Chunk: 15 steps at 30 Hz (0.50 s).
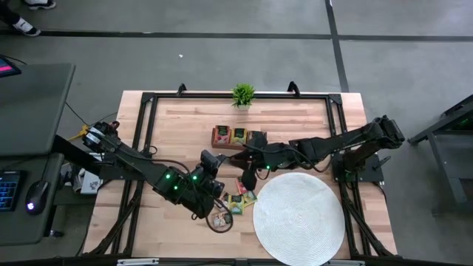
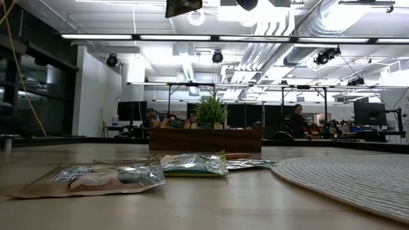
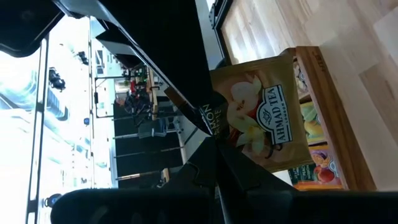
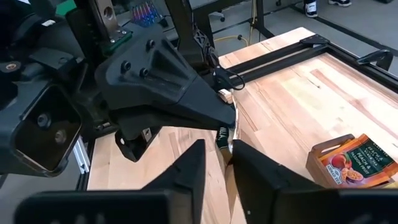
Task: Pick & Place Tea
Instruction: Put the brown tea bag into the right section of the wooden organizer
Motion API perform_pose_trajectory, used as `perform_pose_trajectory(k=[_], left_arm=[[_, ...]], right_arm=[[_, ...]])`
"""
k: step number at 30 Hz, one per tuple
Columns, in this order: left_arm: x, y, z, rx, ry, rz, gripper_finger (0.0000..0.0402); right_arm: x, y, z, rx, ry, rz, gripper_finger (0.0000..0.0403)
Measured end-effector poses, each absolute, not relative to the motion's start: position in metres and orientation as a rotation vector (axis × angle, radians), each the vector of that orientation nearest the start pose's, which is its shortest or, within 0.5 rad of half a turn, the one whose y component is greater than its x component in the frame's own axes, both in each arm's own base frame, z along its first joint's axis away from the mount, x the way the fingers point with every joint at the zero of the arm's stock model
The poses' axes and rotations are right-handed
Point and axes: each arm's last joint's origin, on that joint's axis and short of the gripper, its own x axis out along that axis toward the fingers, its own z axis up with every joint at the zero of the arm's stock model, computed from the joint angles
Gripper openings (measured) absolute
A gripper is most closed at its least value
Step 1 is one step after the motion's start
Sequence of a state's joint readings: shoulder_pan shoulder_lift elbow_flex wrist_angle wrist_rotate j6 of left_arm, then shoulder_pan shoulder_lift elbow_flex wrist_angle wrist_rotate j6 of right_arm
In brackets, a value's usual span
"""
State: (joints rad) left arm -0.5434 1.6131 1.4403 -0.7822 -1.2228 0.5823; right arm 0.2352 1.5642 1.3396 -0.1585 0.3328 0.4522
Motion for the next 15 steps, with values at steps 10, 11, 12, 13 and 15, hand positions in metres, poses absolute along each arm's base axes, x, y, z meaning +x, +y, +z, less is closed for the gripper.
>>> perform_pose_trajectory(k=[10, 11, 12, 13, 15], left_arm=[[0.2947, -0.1462, 0.3210, 1.291, 0.810, 0.446, 0.0000], [0.2947, -0.1462, 0.3210, 1.291, 0.810, 0.446, 0.0000], [0.2947, -0.1462, 0.3210, 1.291, 0.810, 0.447, 0.0000], [0.2947, -0.1462, 0.3210, 1.292, 0.810, 0.448, 0.0000], [0.2946, -0.1462, 0.3211, 1.292, 0.810, 0.449, 0.0000]], right_arm=[[0.3510, 0.0744, 0.3356, 0.332, 0.343, -0.170, 0.0005], [0.3510, 0.0744, 0.3357, 0.328, 0.342, -0.172, 0.0003], [0.3510, 0.0744, 0.3357, 0.324, 0.341, -0.175, 0.0003], [0.3509, 0.0742, 0.3357, 0.321, 0.340, -0.182, 0.0003], [0.3509, 0.0737, 0.3357, 0.318, 0.336, -0.196, 0.0002]])
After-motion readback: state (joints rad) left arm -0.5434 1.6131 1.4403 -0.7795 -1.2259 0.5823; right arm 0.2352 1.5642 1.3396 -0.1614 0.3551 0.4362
